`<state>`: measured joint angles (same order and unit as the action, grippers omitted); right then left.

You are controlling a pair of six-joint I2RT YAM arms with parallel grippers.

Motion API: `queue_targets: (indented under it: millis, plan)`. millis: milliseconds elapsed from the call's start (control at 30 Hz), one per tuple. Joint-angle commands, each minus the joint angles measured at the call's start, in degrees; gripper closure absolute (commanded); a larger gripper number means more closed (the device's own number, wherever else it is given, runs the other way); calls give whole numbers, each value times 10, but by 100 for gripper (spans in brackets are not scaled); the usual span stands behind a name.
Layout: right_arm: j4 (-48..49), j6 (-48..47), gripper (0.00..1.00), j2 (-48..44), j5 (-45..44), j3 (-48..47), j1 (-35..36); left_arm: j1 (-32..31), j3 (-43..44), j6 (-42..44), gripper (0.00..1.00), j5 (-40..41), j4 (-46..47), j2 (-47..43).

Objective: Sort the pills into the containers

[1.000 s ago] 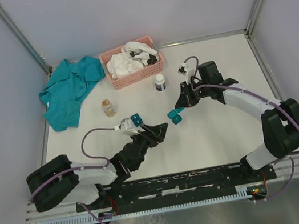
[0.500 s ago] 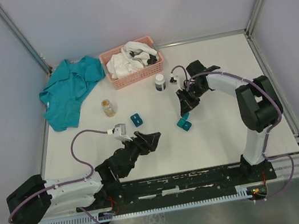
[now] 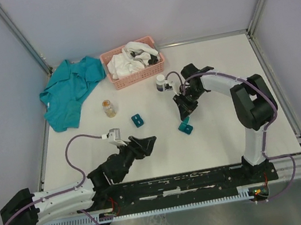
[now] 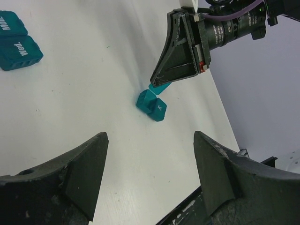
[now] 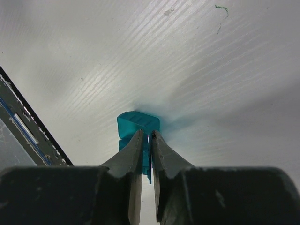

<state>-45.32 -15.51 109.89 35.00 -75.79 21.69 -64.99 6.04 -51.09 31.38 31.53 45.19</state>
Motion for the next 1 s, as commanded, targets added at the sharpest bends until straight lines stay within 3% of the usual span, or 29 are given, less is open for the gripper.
queue_targets:
  millis: [0, 233, 400, 467, 567, 633, 700, 833, 967]
  plan:
    - [2, -20, 77, -10, -23, -24, 16, 0, -7, 20, 20, 12, -11, -18]
    - [9, -31, 49, -51, -79, -30, 27, -1, -2, 24, 20, 5, -30, -33]
    - [39, -90, 27, -189, -157, 33, 26, 0, -3, 23, 20, -3, -45, -69]
    - [34, -143, 25, -242, -119, 64, 22, 0, -3, 23, 20, -3, -56, -87]
    - [-34, -282, 29, -292, 27, 113, 22, 0, -3, 27, 20, -1, -76, -112]
    - [-88, -482, 43, -318, 117, 164, 22, -1, -1, 31, 19, 2, -91, -127]
    - [-117, -631, 53, -340, 144, 214, 23, -1, -1, 37, 19, 3, -102, -138]
    - [-94, -659, 74, -324, 90, 237, 47, -1, -13, 27, 19, 8, -108, -144]
    - [-41, -650, 81, -300, 39, 256, 88, -1, -18, 21, 19, 9, -110, -146]
